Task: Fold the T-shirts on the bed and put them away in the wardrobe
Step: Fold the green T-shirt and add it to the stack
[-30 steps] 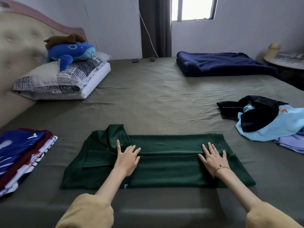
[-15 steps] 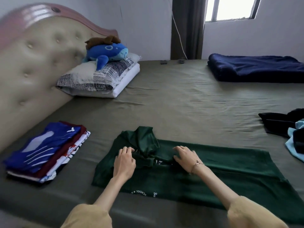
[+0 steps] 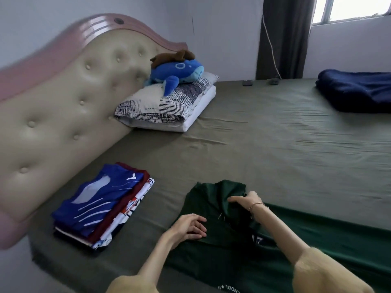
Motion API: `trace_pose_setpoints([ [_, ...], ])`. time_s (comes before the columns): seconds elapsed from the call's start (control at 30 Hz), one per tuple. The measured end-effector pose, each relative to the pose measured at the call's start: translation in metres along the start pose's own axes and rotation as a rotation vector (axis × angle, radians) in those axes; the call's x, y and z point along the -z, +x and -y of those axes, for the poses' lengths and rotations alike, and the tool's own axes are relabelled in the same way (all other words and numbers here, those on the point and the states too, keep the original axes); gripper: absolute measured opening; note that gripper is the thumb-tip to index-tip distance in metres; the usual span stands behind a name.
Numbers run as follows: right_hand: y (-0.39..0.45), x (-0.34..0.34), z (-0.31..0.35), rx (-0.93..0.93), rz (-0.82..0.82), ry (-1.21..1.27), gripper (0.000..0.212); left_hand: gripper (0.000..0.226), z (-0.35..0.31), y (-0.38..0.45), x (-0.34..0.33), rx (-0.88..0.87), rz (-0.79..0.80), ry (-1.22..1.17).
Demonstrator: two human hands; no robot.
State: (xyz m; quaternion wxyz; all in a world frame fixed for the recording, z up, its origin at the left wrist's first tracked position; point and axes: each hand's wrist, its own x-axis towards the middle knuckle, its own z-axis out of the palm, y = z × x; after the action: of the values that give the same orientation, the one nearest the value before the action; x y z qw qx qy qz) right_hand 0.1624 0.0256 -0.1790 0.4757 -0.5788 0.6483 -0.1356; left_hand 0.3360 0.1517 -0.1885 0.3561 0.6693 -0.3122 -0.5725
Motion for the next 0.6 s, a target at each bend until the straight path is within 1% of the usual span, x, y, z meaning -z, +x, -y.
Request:
trace_pose_setpoints([
  [0.1,-0.004,-0.012,0.010,0.160,0.159,0.066,0.038,0.049,-0.002,-0.002,0.006,0.049,0.049,-0.087],
  [0.13,-0.010,-0.015,0.013,0.239,0.196,0.047,0.030,0.055,-0.003,-0.002,0.007,0.060,0.054,-0.103],
  [0.17,-0.017,-0.018,0.015,0.319,0.224,-0.008,0.027,0.061,-0.003,-0.001,0.006,0.070,0.054,-0.122],
  [0.23,-0.033,-0.024,0.018,0.456,0.311,-0.162,0.032,0.069,-0.002,0.001,0.005,0.089,0.050,-0.169],
  [0.3,-0.052,-0.027,0.020,0.532,0.411,-0.336,0.042,0.071,0.002,0.004,0.006,0.077,0.037,-0.240],
  [0.37,-0.065,-0.030,0.018,0.572,0.511,-0.462,0.036,0.068,0.003,0.005,0.008,0.050,0.022,-0.363],
  [0.4,-0.069,-0.033,0.015,0.592,0.530,-0.505,0.031,0.067,0.001,0.003,0.006,0.041,-0.006,-0.409],
  [0.43,-0.071,-0.035,0.013,0.606,0.523,-0.536,0.028,0.062,-0.002,0.002,0.004,0.034,-0.057,-0.418],
  [0.47,-0.074,-0.037,0.011,0.620,0.504,-0.568,0.027,0.051,-0.005,-0.001,0.001,0.023,-0.124,-0.412],
  [0.53,-0.076,-0.040,0.006,0.644,0.463,-0.599,0.031,0.020,-0.001,0.001,-0.002,-0.033,-0.327,-0.299],
  [0.57,-0.075,-0.041,0.003,0.661,0.447,-0.607,0.034,0.017,0.001,0.002,-0.001,-0.075,-0.417,-0.213],
  [0.6,-0.076,-0.042,0.001,0.684,0.432,-0.614,0.037,0.020,0.003,0.004,0.000,-0.099,-0.473,-0.131],
])
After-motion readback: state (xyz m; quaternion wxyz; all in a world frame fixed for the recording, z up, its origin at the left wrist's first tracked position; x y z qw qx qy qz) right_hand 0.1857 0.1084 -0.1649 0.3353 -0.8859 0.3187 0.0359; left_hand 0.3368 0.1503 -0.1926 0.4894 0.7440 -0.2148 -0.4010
